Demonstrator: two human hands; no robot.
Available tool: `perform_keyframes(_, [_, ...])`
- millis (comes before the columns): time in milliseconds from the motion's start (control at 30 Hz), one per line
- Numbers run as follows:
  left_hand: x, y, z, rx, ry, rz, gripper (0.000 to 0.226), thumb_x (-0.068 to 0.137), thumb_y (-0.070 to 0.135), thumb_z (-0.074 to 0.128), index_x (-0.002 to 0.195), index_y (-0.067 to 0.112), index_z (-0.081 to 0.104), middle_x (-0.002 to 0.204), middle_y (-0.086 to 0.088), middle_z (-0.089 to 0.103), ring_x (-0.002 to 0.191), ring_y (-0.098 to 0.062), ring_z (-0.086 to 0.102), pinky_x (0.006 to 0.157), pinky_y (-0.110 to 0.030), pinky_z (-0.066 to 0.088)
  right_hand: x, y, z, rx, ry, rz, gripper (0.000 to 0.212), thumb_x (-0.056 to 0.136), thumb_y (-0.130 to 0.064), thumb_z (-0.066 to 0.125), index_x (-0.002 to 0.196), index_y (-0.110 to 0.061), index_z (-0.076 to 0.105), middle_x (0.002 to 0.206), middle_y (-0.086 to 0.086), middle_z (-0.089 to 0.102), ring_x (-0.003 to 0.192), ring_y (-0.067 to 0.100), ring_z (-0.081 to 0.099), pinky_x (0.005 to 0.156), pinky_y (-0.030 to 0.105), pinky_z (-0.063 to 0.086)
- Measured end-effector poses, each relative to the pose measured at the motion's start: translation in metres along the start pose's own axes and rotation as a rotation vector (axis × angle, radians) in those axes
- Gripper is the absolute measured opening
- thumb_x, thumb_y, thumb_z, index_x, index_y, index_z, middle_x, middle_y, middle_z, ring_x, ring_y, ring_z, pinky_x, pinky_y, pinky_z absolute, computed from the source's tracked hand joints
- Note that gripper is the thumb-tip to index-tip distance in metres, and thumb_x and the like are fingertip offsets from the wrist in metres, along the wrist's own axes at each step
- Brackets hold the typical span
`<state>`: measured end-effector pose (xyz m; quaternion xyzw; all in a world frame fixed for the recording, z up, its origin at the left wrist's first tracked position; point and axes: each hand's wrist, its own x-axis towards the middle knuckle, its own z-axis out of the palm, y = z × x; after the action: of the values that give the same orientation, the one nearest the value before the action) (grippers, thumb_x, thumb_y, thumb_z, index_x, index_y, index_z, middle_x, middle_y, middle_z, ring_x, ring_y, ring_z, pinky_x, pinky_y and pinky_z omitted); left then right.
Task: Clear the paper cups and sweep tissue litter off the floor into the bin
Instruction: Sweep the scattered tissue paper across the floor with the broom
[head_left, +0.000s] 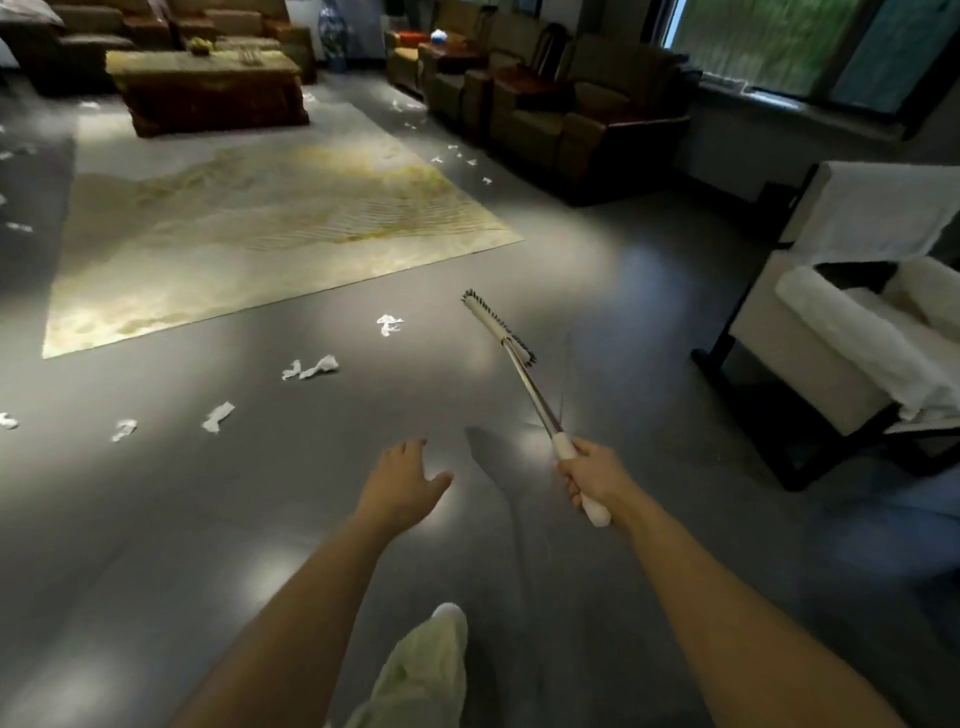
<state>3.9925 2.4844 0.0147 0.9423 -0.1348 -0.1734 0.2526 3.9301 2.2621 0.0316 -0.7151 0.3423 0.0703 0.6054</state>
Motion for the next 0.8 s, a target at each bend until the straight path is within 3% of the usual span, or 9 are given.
perform_keyframes(367, [0.367,0.124,-0.072,0.100,-0.100,0.078,0.066,0.091,0.038,0.055,0.145,0.010,0.029,0.147,-0.011,0.037,0.136,-0.028,0.032,0.111,-0.037,0.027,0.272,-0.188,-0.102,-0.024,-0.018,0.040,0.041,0.096,0.001,0.047,0.136,-0.005,0.044,0.065,0.009,0.042,0.050,0.011,0.036,0.034,0.016,0.032])
perform_keyframes(667, [0.680,0.258,-0.073,0.140,-0.124,0.110,0.067,0.092,0.041,0.054,0.146,0.010,0.028,0.149,-0.010,0.036,0.136,-0.026,0.033,0.109,-0.034,0.029,0.565,-0.337,-0.194,0.046,-0.010,0.062,0.041,0.095,0.002,0.047,0.135,-0.007,0.044,0.061,0.008,0.041,0.045,0.009,0.035,0.033,0.016,0.032])
perform_keyframes(800, [0.796,0.306,-0.097,0.123,-0.104,0.129,0.067,0.092,0.042,0.054,0.146,0.012,0.027,0.150,-0.008,0.035,0.137,-0.025,0.032,0.110,-0.034,0.028,0.681,-0.420,-0.232,-0.017,0.008,0.034,0.039,0.094,0.003,0.047,0.132,-0.003,0.046,0.059,0.008,0.040,0.034,0.006,0.036,0.033,0.016,0.031])
